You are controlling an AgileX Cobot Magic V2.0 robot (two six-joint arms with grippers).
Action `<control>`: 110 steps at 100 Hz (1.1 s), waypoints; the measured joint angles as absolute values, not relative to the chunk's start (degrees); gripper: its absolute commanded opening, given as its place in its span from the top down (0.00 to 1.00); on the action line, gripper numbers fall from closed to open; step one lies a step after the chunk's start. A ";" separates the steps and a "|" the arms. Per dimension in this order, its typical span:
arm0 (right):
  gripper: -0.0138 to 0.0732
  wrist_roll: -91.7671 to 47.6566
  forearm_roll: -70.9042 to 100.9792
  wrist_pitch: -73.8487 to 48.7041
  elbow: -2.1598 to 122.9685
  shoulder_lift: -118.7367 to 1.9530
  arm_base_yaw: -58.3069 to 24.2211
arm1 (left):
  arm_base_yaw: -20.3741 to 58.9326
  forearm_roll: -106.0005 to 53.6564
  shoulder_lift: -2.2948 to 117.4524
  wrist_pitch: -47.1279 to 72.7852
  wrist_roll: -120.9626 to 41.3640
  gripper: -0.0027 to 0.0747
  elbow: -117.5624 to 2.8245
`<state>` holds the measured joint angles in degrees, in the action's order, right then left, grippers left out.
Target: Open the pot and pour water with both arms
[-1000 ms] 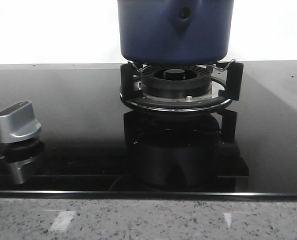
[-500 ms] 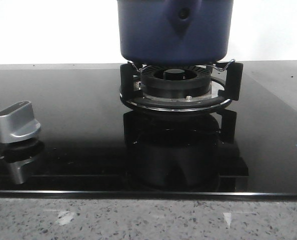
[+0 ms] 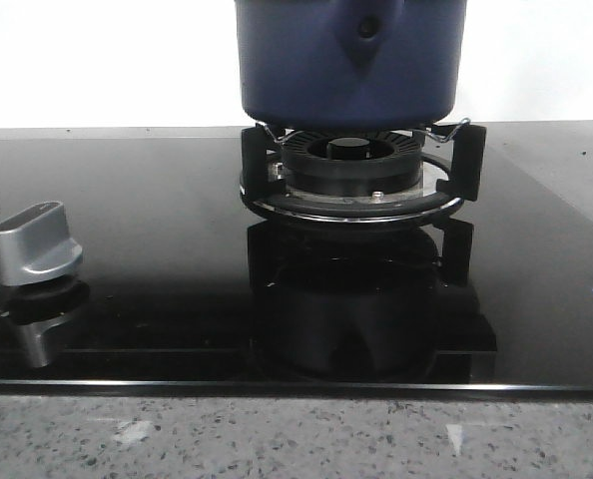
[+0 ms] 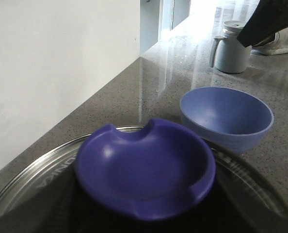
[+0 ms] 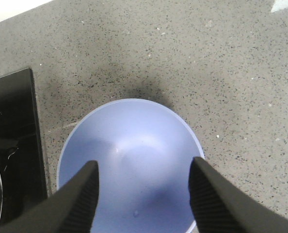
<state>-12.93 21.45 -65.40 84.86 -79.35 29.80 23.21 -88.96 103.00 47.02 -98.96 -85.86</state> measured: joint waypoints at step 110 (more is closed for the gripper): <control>0.42 -16.25 32.97 -65.30 84.86 -79.35 29.80 | 9.78 -95.01 89.32 53.67 -98.98 0.29 -86.08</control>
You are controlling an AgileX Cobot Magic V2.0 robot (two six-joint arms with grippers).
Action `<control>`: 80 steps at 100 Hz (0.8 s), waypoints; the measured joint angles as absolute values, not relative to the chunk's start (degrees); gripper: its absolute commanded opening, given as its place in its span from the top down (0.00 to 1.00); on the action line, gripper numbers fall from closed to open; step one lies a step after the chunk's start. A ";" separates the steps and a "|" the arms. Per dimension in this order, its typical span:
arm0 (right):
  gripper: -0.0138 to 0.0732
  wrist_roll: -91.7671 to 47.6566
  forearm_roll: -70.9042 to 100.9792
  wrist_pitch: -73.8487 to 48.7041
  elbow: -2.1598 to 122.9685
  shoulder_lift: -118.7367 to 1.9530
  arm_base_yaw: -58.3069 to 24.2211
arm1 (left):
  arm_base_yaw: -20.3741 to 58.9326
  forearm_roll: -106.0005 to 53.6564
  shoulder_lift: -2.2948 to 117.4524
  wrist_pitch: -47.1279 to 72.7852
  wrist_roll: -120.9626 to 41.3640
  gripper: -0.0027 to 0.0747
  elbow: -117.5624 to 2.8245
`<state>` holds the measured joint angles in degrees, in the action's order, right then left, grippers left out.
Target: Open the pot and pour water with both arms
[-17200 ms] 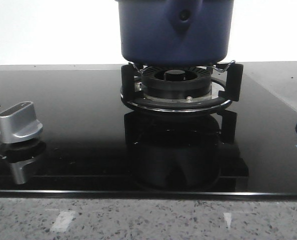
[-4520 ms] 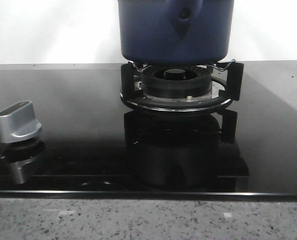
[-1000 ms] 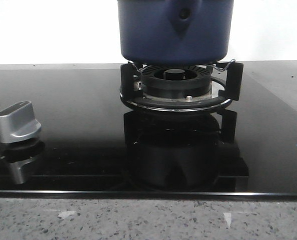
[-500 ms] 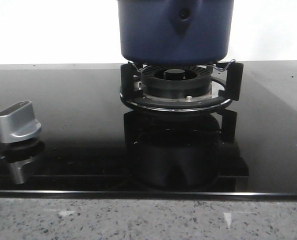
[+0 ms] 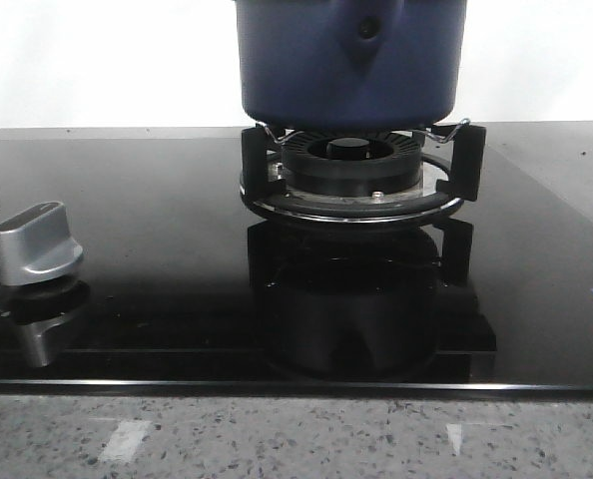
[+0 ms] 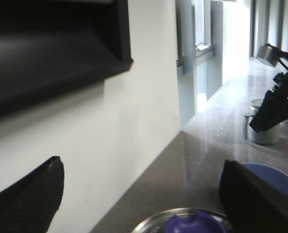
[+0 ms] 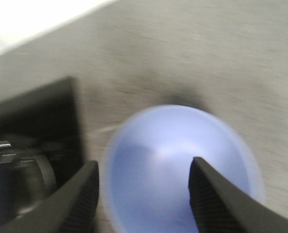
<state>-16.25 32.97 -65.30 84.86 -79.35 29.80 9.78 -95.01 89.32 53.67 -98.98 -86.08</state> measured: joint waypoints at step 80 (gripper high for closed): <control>0.90 -49.52 61.05 -36.70 77.09 -65.18 7.13 | -4.65 -85.53 67.82 28.30 -82.72 0.99 -71.15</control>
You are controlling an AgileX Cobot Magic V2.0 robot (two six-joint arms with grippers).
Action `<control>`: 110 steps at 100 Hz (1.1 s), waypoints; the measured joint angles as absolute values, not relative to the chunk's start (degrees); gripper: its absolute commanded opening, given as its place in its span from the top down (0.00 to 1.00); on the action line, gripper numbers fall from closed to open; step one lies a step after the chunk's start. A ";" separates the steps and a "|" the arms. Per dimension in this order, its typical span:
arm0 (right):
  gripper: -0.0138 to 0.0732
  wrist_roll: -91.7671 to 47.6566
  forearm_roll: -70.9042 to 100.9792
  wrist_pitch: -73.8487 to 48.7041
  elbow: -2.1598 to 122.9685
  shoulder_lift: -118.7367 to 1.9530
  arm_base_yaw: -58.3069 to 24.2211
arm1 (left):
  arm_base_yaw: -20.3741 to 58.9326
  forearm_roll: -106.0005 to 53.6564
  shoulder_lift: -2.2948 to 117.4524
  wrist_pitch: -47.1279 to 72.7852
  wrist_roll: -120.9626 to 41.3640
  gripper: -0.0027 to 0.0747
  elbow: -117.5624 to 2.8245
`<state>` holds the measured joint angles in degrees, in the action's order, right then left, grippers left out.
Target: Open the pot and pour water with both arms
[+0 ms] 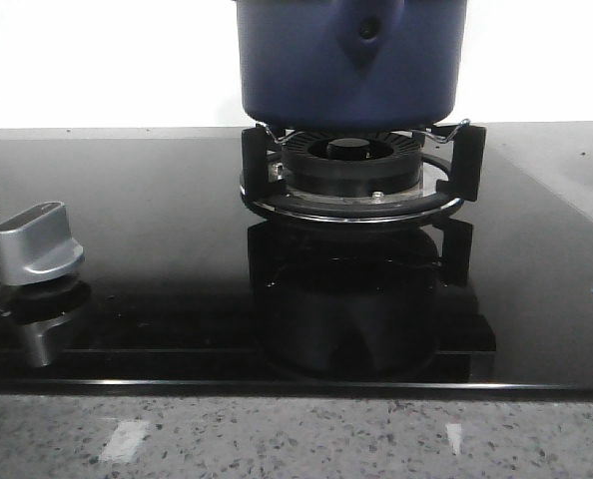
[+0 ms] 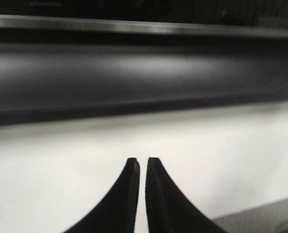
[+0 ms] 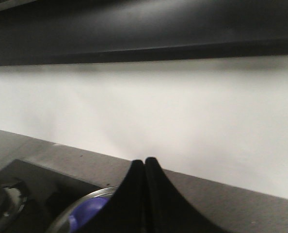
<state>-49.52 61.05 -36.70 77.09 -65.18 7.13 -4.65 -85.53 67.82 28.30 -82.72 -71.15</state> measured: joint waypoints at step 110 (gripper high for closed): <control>0.90 -51.05 52.76 -20.18 19.49 -12.51 6.78 | 0.34 -102.69 23.91 20.58 -107.28 0.99 -21.09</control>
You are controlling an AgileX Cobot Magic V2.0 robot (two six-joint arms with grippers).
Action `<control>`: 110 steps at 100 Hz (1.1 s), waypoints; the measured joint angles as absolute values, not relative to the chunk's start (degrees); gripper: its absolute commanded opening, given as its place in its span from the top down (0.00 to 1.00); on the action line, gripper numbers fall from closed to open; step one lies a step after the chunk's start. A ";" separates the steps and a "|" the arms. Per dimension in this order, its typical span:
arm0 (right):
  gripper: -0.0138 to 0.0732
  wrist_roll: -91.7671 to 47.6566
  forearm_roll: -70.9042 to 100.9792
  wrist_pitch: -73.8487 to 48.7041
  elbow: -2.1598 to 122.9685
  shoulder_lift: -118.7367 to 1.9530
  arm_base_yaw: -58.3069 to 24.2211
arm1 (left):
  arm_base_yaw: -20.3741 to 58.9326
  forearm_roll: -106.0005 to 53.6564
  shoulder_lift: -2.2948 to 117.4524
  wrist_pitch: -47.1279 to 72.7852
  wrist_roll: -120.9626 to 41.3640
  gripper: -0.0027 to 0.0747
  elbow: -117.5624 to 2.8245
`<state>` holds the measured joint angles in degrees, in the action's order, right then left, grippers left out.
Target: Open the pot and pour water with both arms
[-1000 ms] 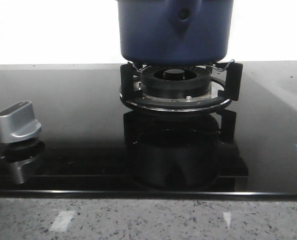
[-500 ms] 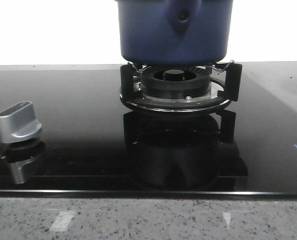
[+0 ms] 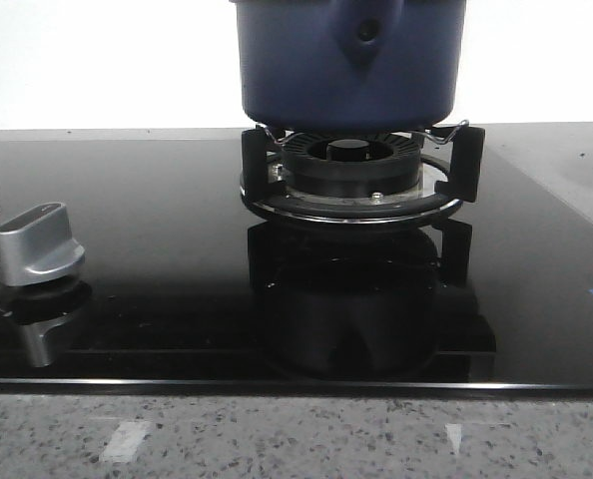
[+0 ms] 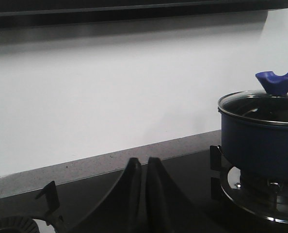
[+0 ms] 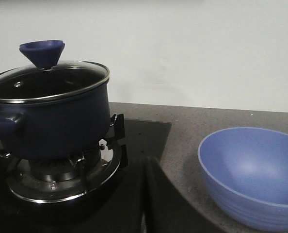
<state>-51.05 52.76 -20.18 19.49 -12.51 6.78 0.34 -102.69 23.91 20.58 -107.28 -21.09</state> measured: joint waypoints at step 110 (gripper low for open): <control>0.90 -51.05 52.76 -20.18 19.49 -12.51 6.78 | 0.34 -71.98 23.68 10.97 -65.83 0.99 -21.63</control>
